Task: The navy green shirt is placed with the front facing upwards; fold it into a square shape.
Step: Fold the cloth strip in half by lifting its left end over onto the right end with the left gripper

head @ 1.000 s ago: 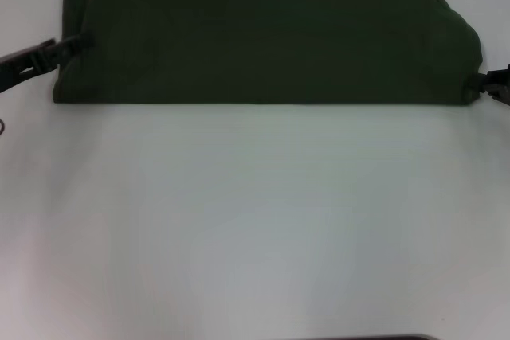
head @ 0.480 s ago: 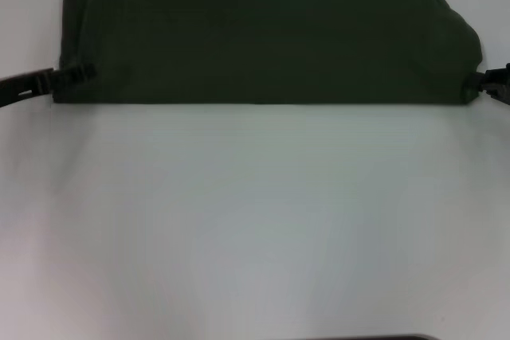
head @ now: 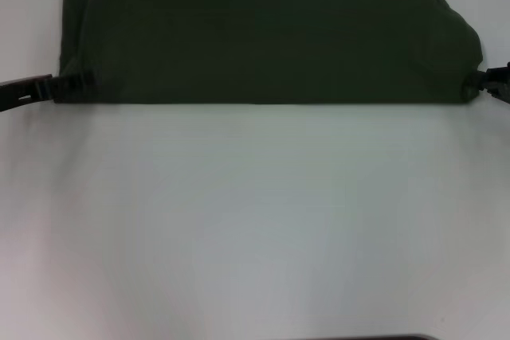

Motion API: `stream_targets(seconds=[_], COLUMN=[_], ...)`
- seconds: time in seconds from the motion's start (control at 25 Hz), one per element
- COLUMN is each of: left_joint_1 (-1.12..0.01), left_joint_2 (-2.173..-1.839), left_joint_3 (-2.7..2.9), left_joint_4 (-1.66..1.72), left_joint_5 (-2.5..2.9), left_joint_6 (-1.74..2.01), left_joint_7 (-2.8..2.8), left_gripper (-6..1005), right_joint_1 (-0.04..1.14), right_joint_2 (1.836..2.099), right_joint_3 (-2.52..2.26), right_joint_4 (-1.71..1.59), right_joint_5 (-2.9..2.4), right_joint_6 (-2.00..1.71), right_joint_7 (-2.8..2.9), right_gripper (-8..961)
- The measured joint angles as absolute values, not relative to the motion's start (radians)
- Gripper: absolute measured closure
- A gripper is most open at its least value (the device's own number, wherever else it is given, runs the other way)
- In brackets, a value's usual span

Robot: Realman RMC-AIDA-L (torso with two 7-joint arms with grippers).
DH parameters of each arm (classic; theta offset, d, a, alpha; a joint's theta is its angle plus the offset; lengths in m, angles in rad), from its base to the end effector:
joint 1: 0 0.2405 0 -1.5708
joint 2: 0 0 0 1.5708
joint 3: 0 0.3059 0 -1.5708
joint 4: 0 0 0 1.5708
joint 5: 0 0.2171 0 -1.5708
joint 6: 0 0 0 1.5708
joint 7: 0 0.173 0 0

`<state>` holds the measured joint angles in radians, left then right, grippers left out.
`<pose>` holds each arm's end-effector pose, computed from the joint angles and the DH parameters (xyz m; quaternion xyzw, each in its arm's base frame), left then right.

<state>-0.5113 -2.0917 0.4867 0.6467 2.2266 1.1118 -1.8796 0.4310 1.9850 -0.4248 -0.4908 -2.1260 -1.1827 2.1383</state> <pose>-0.3894 0.3975 -0.0288 -0.7778 -0.5234 -0.1767 0.2997 0.4319 0.3617 -0.0013 -0.6395 0.6767 0.2613 0.2546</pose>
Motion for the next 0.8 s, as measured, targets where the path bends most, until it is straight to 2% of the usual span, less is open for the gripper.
stream_targets(seconds=[0.8], left_joint_1=[-0.528], left_joint_2=[-2.091], left_joint_3=[0.511], left_joint_4=[0.649], left_joint_5=[2.254], left_joint_6=[1.123], left_joint_7=[-1.880], left_gripper=[79], right_joint_1=[0.433], right_joint_2=[1.985], right_joint_3=[-0.423], right_joint_4=[-0.491], right_joint_5=[-2.122], right_joint_6=[-1.179], right_joint_7=[2.141], right_gripper=[944])
